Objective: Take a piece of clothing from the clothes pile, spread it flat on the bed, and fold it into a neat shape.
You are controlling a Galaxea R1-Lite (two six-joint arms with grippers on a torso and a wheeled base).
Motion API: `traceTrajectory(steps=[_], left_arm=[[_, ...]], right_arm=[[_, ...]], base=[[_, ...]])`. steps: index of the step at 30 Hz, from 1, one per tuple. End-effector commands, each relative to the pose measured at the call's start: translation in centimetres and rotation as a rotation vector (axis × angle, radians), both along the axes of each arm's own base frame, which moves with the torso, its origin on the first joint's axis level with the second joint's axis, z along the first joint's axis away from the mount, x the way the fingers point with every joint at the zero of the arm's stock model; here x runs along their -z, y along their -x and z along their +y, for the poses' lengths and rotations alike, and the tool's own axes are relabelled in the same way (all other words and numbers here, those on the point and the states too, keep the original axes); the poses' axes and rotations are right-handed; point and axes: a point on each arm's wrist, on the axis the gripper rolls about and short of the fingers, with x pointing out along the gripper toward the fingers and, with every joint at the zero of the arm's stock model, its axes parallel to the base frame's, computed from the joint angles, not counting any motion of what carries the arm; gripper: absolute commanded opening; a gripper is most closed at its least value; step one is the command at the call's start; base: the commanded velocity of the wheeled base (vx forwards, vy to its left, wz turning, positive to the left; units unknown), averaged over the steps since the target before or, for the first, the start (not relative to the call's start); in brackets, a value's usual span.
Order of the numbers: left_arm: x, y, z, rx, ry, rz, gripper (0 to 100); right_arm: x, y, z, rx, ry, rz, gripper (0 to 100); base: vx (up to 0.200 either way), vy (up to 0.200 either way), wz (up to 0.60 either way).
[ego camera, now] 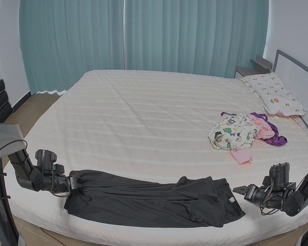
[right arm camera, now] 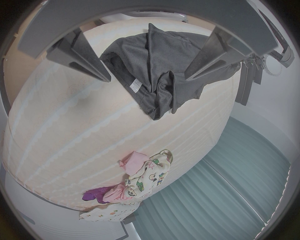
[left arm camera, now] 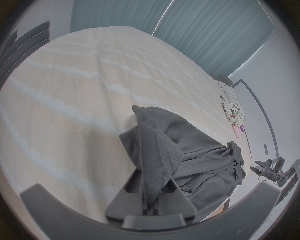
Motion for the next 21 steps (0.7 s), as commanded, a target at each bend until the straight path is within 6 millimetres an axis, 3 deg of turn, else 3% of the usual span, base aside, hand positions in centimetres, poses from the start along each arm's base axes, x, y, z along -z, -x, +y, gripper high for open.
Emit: traceTrajectory(steps=[1, 8, 21], left_arm=[[-0.8, 0.6, 0.0, -0.005, -0.002, -0.009, 0], [-2.2, 1.4, -1.3, -0.026, -0.052, -0.026, 0], [-3.0, 2.0, -3.5, 0.020, -0.088, -0.030, 0]], right_arm=[[-0.1, 0.0, 0.0, 0.000, -0.002, -0.004, 100], [-0.2, 0.0, 0.0, 0.002, -0.005, -0.010, 100], [-0.3, 0.0, 0.0, 0.003, -0.006, -0.011, 100]], base=[[0.000, 0.000, 0.00], [0.000, 0.000, 0.00], [0.000, 0.000, 0.00]])
